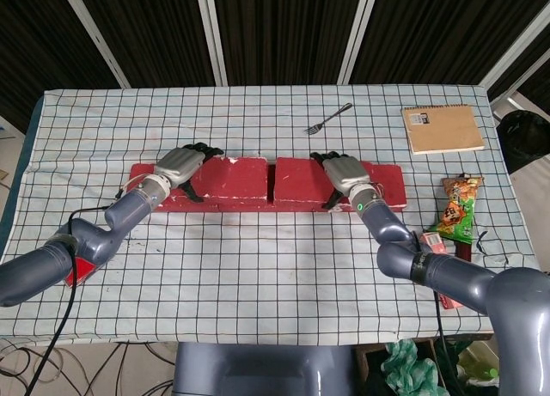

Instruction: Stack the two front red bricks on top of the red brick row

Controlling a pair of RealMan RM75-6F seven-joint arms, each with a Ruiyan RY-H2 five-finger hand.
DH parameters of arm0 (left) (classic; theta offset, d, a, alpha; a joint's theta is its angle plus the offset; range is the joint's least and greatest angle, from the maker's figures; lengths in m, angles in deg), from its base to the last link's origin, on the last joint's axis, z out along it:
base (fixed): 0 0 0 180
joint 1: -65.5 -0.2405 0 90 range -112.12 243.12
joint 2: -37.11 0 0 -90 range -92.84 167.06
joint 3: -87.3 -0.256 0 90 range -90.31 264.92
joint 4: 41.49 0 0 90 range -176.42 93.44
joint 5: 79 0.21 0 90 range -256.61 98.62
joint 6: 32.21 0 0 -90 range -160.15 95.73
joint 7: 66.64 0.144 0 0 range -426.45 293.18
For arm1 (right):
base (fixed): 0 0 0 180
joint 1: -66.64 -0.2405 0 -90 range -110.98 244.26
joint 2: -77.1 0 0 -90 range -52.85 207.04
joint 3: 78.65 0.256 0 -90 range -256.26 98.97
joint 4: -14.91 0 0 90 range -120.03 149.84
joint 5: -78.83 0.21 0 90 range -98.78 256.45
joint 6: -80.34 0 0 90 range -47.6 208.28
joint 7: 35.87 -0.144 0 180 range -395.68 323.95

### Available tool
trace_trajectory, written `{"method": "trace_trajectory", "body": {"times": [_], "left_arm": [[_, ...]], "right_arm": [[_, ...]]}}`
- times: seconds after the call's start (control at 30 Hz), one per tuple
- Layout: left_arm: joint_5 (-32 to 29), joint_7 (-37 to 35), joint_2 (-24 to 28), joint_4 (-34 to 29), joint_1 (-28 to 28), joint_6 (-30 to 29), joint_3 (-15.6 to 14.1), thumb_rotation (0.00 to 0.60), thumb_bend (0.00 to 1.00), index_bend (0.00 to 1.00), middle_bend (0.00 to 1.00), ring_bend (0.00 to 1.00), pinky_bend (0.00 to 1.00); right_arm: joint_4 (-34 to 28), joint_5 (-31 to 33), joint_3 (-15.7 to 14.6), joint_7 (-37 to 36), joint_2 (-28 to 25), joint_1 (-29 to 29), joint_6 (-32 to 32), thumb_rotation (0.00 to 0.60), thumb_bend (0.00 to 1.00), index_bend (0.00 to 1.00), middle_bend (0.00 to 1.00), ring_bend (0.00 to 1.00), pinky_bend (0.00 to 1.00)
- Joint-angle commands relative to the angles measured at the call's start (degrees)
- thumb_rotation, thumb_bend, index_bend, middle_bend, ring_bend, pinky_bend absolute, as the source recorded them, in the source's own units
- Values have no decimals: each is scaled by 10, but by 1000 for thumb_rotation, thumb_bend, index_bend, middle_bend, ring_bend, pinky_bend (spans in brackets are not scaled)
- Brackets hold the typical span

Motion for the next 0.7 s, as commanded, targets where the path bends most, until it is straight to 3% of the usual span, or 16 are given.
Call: {"method": "trace_trajectory", "body": {"times": [0.03,0.7], "left_arm": [[-1,1,1,-1,0,0,0,600,0,99,114,0,98],[-11,8,-1,3,1,2,-2,600,0,97,113,0,95]], "right_arm": [[0,-1,0,-1,0,0,1,600,0,47,97,55,149],[22,-5,-1,-6,9,-5,19,600,0,38,72,31,141]]}}
